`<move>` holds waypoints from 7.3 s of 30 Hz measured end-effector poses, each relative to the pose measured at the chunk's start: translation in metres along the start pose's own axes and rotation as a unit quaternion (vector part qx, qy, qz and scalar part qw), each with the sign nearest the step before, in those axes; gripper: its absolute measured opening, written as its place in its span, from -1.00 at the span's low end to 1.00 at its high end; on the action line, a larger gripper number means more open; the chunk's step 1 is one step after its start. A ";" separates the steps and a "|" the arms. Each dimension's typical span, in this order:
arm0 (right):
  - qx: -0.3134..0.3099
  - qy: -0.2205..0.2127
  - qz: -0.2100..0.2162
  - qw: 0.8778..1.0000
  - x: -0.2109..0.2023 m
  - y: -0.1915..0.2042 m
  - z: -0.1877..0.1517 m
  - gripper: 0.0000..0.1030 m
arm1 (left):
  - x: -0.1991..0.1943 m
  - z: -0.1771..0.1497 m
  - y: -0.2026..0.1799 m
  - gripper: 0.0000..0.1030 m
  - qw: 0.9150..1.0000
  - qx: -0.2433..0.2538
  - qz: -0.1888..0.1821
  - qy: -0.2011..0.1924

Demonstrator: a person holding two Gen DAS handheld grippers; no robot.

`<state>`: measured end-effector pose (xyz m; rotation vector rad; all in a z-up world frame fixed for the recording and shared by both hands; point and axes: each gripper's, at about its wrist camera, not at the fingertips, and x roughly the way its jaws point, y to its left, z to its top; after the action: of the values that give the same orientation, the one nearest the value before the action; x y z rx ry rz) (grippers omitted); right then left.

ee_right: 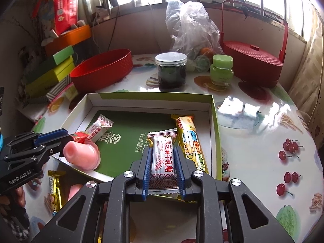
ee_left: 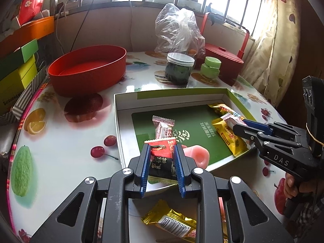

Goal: Organize snacks
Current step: 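Carry the red pack and wafer pack into the green box and release both, then move both open tools back to the remaining snacks on the table, then grasp the long yellow stick snack with the left tool while the right tool grasps a gold peanut pack, then lift the yellow stick snack and gold pack and carry both over the green box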

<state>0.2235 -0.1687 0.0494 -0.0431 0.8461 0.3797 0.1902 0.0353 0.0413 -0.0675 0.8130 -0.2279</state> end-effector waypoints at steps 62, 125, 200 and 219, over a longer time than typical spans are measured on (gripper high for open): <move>-0.009 0.002 0.061 0.998 -0.074 0.033 -0.079 0.01 | -0.058 -0.072 -0.018 0.26 1.000 0.002 0.001 -0.002; -0.088 0.047 0.013 0.995 -0.057 0.056 -0.105 0.03 | -0.048 -0.094 0.001 0.26 0.996 -0.012 0.072 0.050; -0.017 -0.044 -0.017 0.999 -0.116 0.017 -0.085 -0.54 | -0.087 -0.062 -0.014 -0.54 1.000 -0.002 -0.001 -0.031; -0.012 -0.102 -0.024 0.994 -0.122 0.013 -0.031 -0.54 | -0.084 -0.017 -0.014 -0.54 0.998 0.003 -0.010 -0.060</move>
<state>0.1231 -0.2005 0.1201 -0.0455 0.6377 0.3435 0.1197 0.0411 0.0911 -0.0838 0.6929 -0.2426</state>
